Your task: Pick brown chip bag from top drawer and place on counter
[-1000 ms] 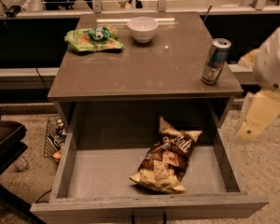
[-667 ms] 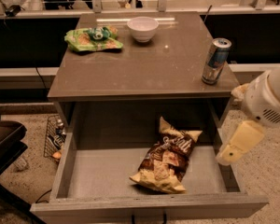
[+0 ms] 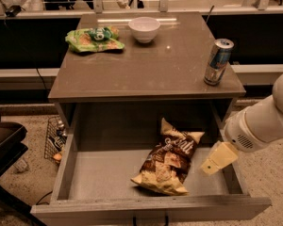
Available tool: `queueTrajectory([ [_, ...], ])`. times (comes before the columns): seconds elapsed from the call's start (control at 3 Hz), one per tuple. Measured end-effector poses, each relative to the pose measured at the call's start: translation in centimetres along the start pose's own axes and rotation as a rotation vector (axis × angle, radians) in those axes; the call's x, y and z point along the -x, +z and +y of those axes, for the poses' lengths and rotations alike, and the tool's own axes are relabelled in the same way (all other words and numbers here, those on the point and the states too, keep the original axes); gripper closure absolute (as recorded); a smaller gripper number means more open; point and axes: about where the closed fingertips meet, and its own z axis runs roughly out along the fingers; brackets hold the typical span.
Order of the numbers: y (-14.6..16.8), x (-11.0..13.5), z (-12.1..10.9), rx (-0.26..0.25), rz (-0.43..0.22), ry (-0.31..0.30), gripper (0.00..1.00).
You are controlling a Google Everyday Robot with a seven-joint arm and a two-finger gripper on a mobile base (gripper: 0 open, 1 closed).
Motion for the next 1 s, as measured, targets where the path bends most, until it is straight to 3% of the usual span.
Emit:
queueTrajectory([
  [0.33,0.3,0.0,-0.1,-0.004,0.000,0.046,0.00],
  [0.67,0.3,0.0,-0.1,-0.004,0.000,0.046,0.00],
  [1.0,4.1,0.8,0.9,0.081,-0.015,0.064,0.00],
])
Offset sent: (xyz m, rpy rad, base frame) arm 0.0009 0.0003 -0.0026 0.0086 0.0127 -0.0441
